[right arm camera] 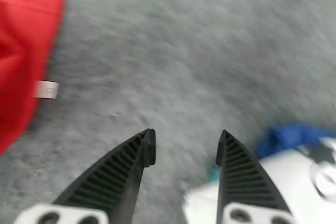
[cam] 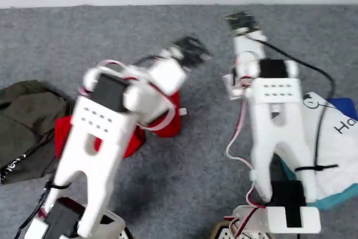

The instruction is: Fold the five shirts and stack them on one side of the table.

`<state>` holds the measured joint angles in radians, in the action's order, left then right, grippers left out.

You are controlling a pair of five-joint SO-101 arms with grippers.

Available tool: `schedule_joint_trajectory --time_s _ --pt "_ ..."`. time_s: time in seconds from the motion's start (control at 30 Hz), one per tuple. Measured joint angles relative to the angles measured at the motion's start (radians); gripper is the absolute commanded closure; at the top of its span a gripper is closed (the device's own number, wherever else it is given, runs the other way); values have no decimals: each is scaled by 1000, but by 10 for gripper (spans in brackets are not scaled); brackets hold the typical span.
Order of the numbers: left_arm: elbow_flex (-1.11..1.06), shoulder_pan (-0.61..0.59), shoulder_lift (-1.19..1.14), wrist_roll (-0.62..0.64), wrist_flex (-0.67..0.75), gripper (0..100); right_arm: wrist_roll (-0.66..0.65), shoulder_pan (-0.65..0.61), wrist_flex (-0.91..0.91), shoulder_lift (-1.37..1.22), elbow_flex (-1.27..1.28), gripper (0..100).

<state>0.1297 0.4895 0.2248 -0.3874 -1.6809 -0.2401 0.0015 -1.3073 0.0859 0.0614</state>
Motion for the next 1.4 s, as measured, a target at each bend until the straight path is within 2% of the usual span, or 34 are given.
schedule_joint_trajectory --time_s 0.1,0.23,0.33,0.4,0.5,0.67,0.83,0.97,1.2,1.4 --pt "26 75 0 -2 115 987 0 137 -40 37 0 801" --pt "64 100 -57 31 315 986 0 288 -78 81 0 801" --pt "115 101 -178 78 465 985 0 331 -104 115 0 801" --pt "175 100 -272 91 508 985 0 331 -121 133 0 801" --pt "308 97 -404 95 485 985 0 331 -133 150 0 801" --pt "634 9 -496 97 245 985 -17 296 -167 153 0 801" --pt "947 -224 -497 97 -6 985 -127 60 -230 153 0 801" --pt "1049 -450 -485 100 -51 985 -157 -209 -244 153 0 801" --pt "950 -738 -316 103 -55 985 -161 -677 -100 153 0 798" --pt "740 -882 -146 103 -55 985 -161 -982 3 18 0 798"
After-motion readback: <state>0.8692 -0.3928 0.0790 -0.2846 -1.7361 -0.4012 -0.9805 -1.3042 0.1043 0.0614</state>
